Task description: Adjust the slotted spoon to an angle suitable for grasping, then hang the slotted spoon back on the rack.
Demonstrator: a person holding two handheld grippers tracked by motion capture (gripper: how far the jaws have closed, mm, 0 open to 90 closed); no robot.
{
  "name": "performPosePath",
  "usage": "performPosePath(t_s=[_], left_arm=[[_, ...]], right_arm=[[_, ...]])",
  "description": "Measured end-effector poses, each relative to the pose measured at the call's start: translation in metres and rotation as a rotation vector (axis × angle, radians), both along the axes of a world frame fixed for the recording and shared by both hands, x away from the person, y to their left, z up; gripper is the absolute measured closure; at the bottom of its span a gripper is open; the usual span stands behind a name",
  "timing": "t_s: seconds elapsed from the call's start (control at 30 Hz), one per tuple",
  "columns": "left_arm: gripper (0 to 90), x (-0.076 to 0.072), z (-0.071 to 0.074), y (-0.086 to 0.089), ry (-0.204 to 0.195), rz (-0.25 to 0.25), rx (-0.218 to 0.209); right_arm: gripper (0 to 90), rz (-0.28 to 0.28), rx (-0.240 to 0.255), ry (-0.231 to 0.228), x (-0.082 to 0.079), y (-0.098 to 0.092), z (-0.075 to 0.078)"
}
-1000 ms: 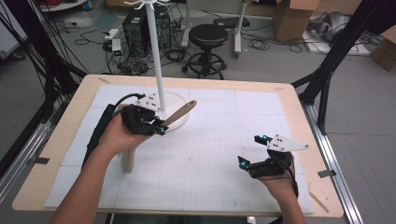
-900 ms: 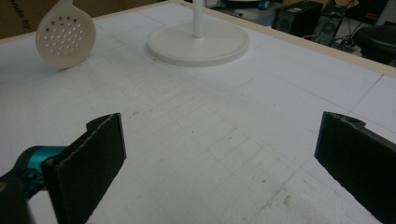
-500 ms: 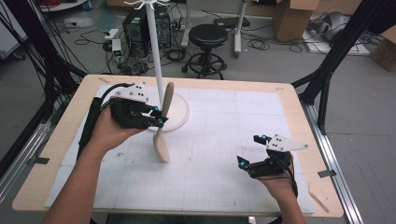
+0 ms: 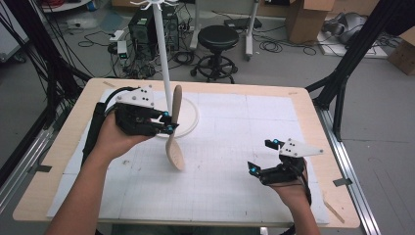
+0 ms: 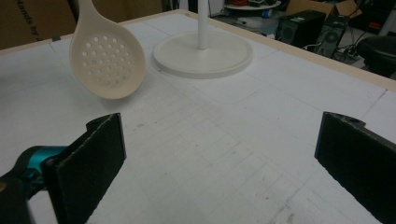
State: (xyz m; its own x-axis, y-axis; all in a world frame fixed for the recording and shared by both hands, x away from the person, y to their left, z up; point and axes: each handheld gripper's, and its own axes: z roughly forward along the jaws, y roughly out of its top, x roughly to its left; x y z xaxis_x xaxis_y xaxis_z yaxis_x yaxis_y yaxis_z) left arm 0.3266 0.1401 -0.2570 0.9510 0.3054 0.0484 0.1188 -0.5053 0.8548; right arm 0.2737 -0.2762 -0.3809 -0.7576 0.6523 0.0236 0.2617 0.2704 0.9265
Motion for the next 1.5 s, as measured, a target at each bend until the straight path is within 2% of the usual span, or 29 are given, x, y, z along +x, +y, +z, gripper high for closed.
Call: performPosePath(t_s=[0.4,0.9,1.13,1.3,1.5], left_arm=[[75.2,0.001,0.003,0.005,0.009,-0.034,-0.059],[75.3,0.002,0.002,0.000,0.009,-0.060,-0.063],[75.3,0.001,0.002,-0.005,0.011,-0.075,-0.065],[75.3,0.002,0.002,-0.010,0.010,-0.089,-0.071],[75.3,0.000,0.003,-0.018,0.007,-0.121,-0.077]], right_arm=[[0.7,0.022,0.030,-0.039,0.001,0.005,0.025],[0.7,0.067,0.018,-0.071,0.008,0.018,0.050],[0.7,0.108,0.021,-0.082,0.013,0.024,0.061],[0.7,0.149,0.030,-0.100,0.015,0.028,0.078],[0.7,0.206,0.068,-0.106,0.020,0.039,0.099]])
